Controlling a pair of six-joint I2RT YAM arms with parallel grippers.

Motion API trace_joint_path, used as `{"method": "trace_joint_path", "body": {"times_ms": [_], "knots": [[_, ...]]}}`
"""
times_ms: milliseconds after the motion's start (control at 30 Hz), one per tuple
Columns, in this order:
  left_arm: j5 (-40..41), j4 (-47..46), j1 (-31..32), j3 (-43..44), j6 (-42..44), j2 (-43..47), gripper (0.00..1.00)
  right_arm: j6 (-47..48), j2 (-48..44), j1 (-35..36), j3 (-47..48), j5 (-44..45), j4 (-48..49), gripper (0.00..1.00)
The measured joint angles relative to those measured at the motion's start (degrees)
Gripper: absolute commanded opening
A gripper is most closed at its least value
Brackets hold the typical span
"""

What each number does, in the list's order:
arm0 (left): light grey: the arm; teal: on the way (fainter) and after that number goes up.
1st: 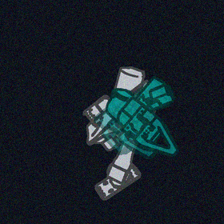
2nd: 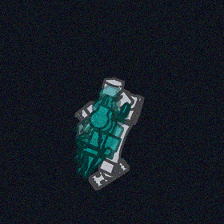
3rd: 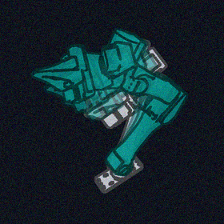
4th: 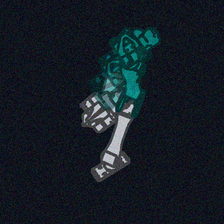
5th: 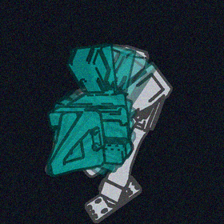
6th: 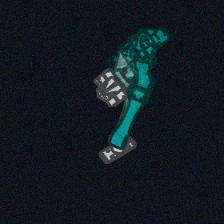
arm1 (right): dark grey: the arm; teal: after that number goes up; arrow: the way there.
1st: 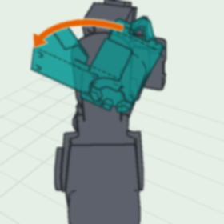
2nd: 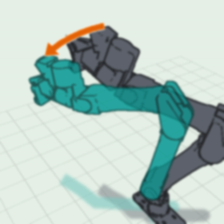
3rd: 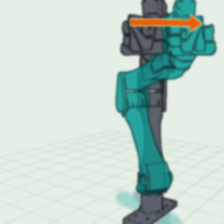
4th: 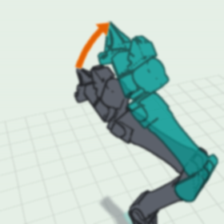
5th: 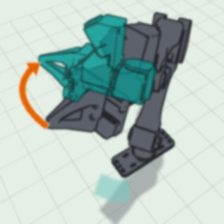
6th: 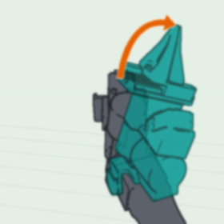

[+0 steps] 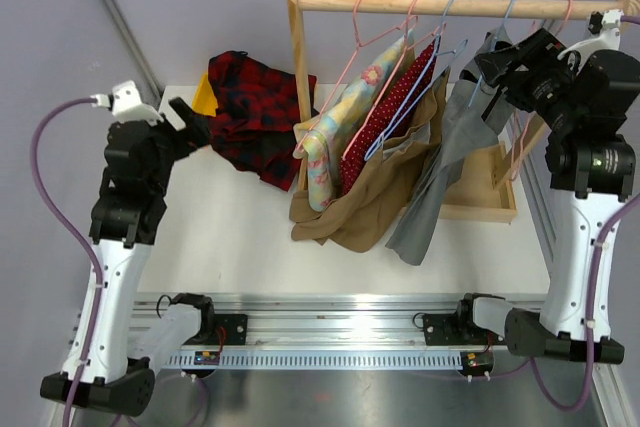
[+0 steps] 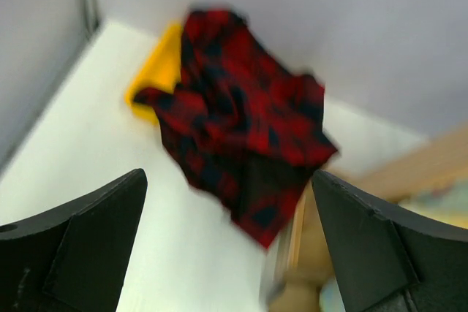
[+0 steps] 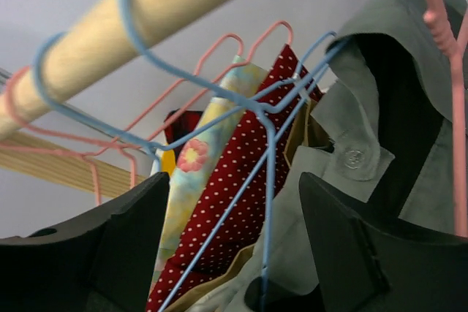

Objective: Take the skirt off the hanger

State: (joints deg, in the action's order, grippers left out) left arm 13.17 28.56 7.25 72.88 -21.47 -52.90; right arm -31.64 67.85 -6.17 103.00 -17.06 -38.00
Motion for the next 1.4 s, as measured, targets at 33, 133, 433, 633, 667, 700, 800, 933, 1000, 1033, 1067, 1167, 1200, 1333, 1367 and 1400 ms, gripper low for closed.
{"method": "trace_joint_path", "body": {"times_ms": [33, 133, 433, 633, 667, 700, 800, 933, 1000, 1033, 1067, 1167, 1200, 1333, 1367, 1400], "knots": [[-1.5, 1.4, 0.7, -2.4, 0.0, 1.8, 0.99, 0.0, 1.1, 0.0, 0.0, 0.1, -0.9, 0.75], [-4.9, 6.2, 2.3, -8.8, 0.0, 8.3, 0.99, 0.2, 2.4, 0.0, -0.3, 1.0, -2.0, 0.69], [-10.0, 10.3, 2.4, -14.8, 0.3, 20.6, 0.99, -1.0, 2.7, 0.0, -2.8, 0.9, -0.4, 0.41], [-13.7, 12.0, 2.4, -18.3, 0.3, 20.1, 0.99, -1.7, 5.6, 1.0, -3.0, 0.9, 0.6, 0.33], [-14.3, 12.0, 2.5, -18.3, 0.3, 20.1, 0.99, -1.8, 6.1, 1.3, -2.9, 1.0, 0.6, 0.26], [-14.8, 12.0, 2.5, -18.3, 0.3, 20.1, 0.99, -1.7, 6.5, 1.4, -2.8, 0.9, 0.6, 0.21], [-16.4, 11.8, 3.0, -17.5, 0.2, 19.4, 0.99, -1.6, 7.6, 1.8, -1.7, 0.9, 0.7, 0.00], [-15.8, 12.2, 7.2, -12.3, 0.5, 15.0, 0.99, -1.8, 9.0, 2.0, 1.2, 1.1, -1.1, 0.00], [-13.7, 13.3, 11.6, -6.4, 1.0, 11.0, 0.99, -1.9, 9.9, 2.0, 3.6, 1.0, -2.7, 0.00], [-12.4, 13.3, 13.9, -3.4, 1.3, 9.4, 0.99, -1.9, 10.6, 2.0, 5.1, 1.0, -3.6, 0.00], [-10.5, 13.2, 17.4, 0.3, 1.8, 6.9, 0.99, -1.9, 11.1, 2.0, 6.6, 0.9, -4.5, 0.00], [-5.3, 13.4, 28.6, 12.3, 3.2, -0.7, 0.99, -1.9, 12.1, 2.0, 11.2, 0.8, -6.4, 0.00], [-3.6, 13.1, 32.1, 16.2, 3.7, -3.4, 0.99, -1.9, 12.1, 2.0, 12.0, 0.8, -6.6, 0.00], [2.8, 12.3, 45.9, 28.1, 5.2, -12.7, 0.99, -1.9, 10.2, 2.0, 13.4, 0.2, -7.1, 0.00], [4.2, 12.2, 49.0, 30.2, 5.6, -14.9, 0.99, -1.9, 9.5, 2.0, 12.9, -0.1, -7.0, 0.00], [5.1, 12.0, 51.9, 31.8, 6.1, -17.0, 0.99, -1.9, 8.7, 2.0, 12.4, -0.2, -7.1, 0.00]]}}
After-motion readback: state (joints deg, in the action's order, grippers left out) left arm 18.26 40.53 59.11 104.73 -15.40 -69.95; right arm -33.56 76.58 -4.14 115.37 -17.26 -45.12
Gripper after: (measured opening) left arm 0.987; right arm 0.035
